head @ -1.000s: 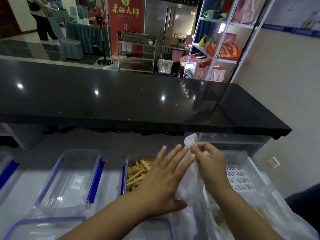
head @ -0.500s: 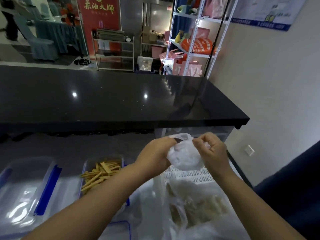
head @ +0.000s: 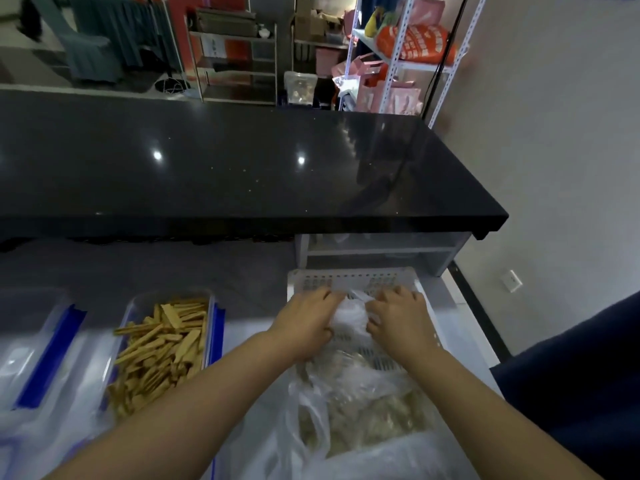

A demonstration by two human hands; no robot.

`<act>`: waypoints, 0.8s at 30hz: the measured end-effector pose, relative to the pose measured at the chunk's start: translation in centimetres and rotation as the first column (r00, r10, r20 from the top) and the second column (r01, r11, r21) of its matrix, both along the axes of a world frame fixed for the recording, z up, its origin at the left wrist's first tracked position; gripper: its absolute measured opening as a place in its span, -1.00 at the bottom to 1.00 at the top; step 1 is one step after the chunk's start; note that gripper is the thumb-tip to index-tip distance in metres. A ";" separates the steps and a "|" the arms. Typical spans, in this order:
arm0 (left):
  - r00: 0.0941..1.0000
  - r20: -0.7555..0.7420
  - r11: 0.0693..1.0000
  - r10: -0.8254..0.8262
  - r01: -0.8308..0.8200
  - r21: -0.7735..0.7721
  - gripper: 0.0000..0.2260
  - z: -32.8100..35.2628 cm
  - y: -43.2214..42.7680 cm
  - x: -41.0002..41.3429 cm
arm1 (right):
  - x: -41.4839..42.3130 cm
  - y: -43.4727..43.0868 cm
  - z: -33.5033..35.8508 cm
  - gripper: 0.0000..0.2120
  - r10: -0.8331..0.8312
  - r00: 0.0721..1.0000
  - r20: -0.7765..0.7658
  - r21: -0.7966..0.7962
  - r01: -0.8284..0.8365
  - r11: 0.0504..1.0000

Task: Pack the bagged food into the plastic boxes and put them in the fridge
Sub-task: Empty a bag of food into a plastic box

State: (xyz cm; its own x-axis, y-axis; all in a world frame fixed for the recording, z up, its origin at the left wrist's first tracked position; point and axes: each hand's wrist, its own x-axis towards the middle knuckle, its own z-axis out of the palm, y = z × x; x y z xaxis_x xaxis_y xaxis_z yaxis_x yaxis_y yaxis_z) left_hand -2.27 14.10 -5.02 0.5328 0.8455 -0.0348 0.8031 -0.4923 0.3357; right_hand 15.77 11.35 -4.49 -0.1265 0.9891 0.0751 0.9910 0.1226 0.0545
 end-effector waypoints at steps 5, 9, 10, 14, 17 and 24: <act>0.985 0.170 0.985 0.023 -0.052 0.164 -0.71 0.4 -1.9 -2.7 | 0.0 0.2 -0.8 -0.68 0.046 0.990 0.137 -0.133 -0.027 0.991; 0.964 0.256 0.963 0.068 -0.130 0.236 -0.82 0.6 -4.4 -7.8 | 0.2 0.0 -0.8 -0.63 0.005 0.996 0.093 -0.091 0.004 0.996; 0.961 0.258 0.958 0.098 -0.161 0.235 -0.81 0.7 -4.9 -9.4 | 0.1 -0.1 -0.6 -0.64 -0.012 0.998 0.056 -0.033 0.014 0.999; 0.898 0.306 0.897 0.315 -0.388 0.213 -0.84 1.4 -7.0 -15.1 | -0.5 0.0 1.0 -0.59 -0.001 0.996 -0.086 0.196 0.018 0.980; 0.798 0.327 0.816 0.507 -0.567 0.118 -0.76 1.2 -8.3 -18.5 | -2.9 -0.1 2.7 -0.56 0.039 0.986 -0.160 0.276 0.007 0.961; 0.644 0.376 0.695 0.666 -0.719 -0.001 -0.72 0.0 -7.8 -24.4 | -13.7 -1.2 3.9 -0.79 0.311 0.917 -0.249 0.354 -0.212 0.911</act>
